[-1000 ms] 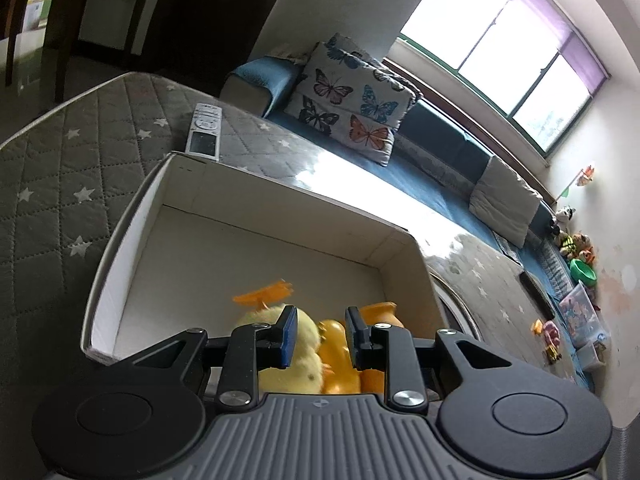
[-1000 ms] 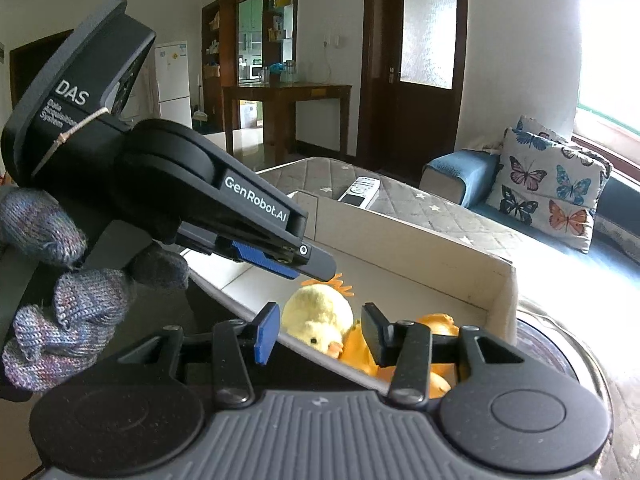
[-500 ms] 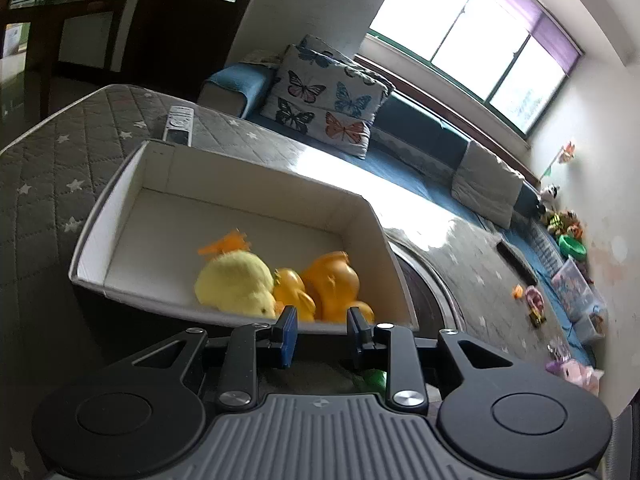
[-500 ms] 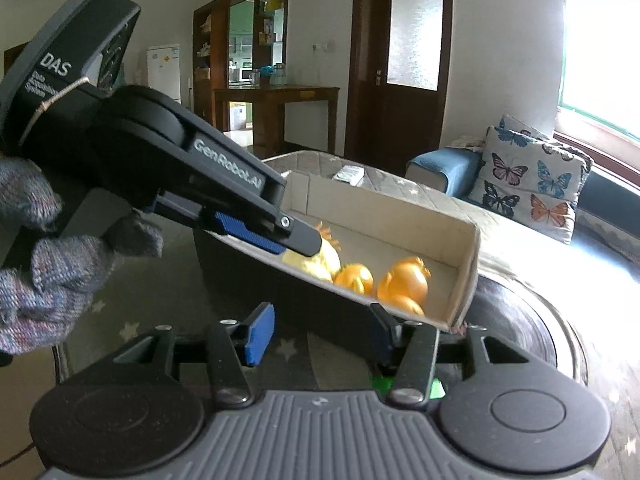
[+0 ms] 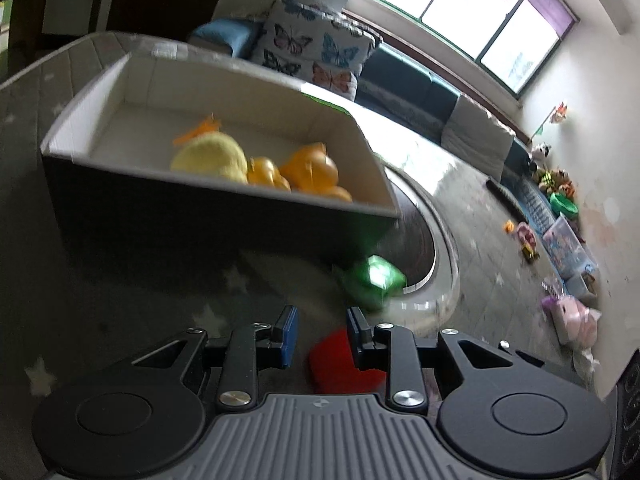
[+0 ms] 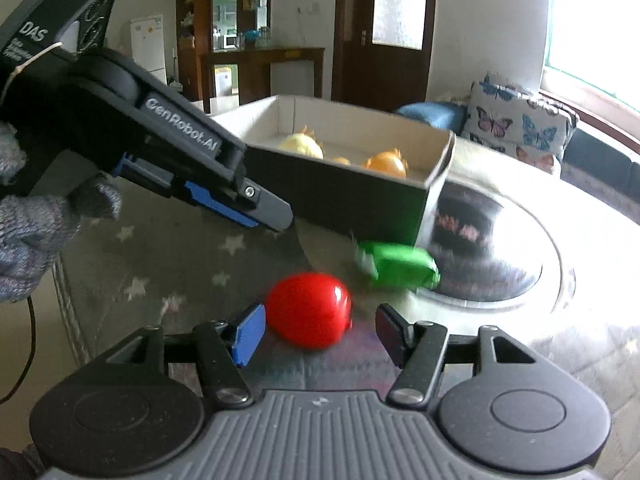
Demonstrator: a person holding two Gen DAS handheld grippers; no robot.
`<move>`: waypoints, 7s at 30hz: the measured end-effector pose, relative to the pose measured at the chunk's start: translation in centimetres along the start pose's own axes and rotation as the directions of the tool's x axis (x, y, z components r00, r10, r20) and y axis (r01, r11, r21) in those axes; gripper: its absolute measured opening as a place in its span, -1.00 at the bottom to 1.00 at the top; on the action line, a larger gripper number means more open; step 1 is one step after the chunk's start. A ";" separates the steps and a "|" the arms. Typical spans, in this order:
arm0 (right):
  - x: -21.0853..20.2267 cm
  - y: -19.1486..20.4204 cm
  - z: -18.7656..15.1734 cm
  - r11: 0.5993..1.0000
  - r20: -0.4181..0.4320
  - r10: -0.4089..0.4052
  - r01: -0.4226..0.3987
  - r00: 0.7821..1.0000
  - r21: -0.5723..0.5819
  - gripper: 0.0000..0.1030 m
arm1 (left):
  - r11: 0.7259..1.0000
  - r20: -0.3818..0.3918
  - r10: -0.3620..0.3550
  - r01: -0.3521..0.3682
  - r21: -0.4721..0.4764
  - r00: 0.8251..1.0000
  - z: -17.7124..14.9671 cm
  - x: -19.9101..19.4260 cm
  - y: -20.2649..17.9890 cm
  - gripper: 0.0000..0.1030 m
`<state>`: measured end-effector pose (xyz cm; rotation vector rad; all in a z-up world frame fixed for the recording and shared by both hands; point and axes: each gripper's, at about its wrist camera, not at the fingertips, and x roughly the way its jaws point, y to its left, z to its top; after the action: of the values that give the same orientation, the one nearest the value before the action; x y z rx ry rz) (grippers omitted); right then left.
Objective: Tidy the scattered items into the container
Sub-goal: 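Move right tool to red ball and close its fingers on it, then carry red ball in right tool over the box and lower it, then open right tool to release red ball beside the chick, then move right tool to green wrapped package and close its fingers, then lift green package with right tool and lower it into the box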
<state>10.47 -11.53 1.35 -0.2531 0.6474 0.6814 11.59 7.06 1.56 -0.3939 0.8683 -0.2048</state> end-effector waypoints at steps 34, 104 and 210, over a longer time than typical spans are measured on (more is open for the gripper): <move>1.9 2.0 -2.0 0.994 -0.004 -0.076 0.076 0.997 0.075 0.18 | 0.994 -0.059 -0.077 0.072 -0.076 0.995 -0.3 2.3 0.2 -0.33; 9.1 -1.7 9.3 1.000 0.076 -0.023 0.022 0.997 0.011 0.14 | 0.991 0.100 0.000 0.013 -0.131 0.995 10.7 2.1 3.2 -0.30; 10.9 3.2 11.1 0.999 0.145 0.012 -0.007 0.989 -0.034 0.19 | 0.981 0.197 -0.002 0.040 -0.188 0.980 9.2 -1.5 9.4 -0.43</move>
<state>20.01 1.04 3.11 -0.2290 0.4989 0.7131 17.92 18.41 4.08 -0.5932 0.6914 -0.1002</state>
